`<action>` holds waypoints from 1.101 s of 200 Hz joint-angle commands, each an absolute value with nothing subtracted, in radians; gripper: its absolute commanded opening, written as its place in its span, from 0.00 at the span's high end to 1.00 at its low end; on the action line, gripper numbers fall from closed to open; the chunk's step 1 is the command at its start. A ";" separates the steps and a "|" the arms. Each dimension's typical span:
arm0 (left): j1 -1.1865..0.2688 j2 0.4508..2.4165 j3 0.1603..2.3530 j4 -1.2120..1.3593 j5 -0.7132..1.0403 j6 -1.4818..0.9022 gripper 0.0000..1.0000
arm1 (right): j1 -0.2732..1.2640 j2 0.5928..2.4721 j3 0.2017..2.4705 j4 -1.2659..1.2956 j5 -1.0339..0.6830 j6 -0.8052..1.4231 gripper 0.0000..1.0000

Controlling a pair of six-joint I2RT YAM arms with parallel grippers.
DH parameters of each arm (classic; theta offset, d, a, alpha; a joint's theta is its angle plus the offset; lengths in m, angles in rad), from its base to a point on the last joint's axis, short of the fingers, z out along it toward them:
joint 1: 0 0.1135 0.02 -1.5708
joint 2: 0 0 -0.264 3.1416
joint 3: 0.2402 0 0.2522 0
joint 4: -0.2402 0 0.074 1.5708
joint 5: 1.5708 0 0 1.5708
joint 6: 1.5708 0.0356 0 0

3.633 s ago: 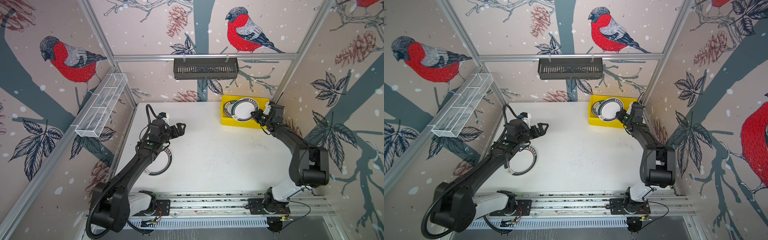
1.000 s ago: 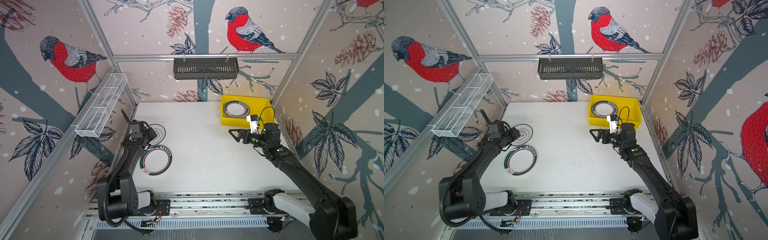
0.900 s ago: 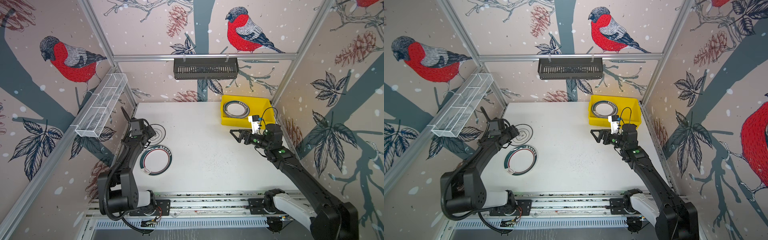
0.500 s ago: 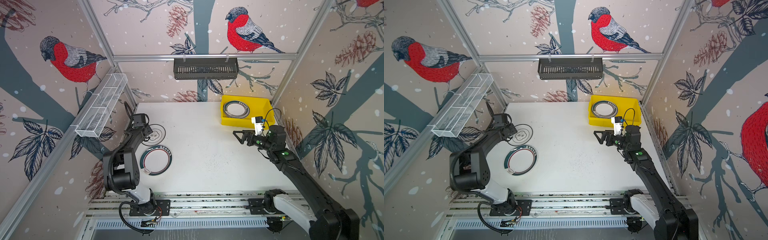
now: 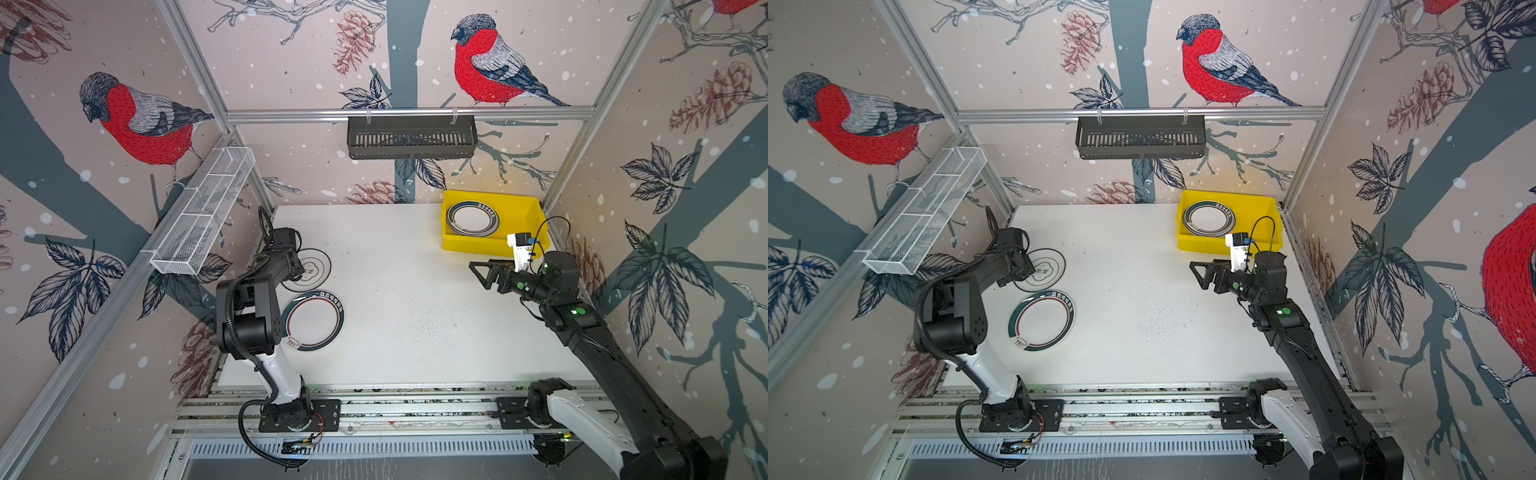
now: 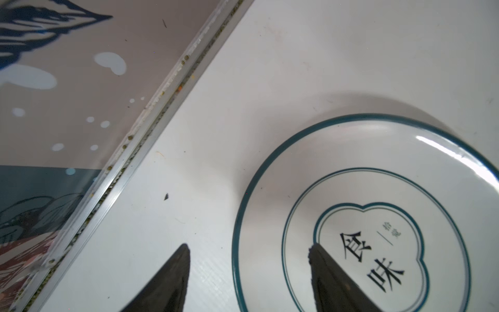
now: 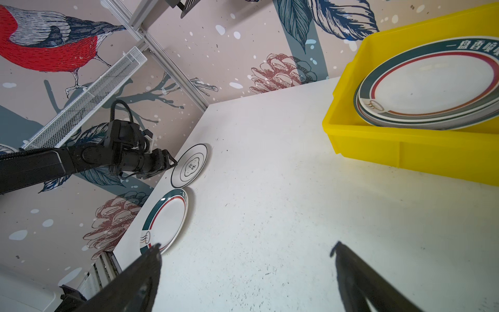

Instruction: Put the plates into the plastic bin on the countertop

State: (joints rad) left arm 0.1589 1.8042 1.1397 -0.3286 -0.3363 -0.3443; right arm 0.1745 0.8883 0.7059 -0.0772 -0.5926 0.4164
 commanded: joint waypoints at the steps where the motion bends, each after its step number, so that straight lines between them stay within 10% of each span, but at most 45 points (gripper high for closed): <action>1: 0.164 1.826 1.150 -0.336 -0.303 -0.332 0.35 | 0.173 0.866 0.718 -0.104 -0.563 0.396 0.01; 166: 0.167 1.932 1.150 -0.268 -0.295 -0.313 0.44 | 0.161 0.871 0.734 -0.141 -0.535 0.388 0.01; 220: 0.165 1.923 1.123 -0.228 -0.219 -0.282 0.65 | 0.161 0.885 0.715 -0.112 -0.536 0.409 0.01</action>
State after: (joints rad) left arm 0.1680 1.9240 1.1442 -0.1867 -0.3096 -0.3141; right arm 0.1623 0.8791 0.7219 -0.1467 -0.5404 0.3946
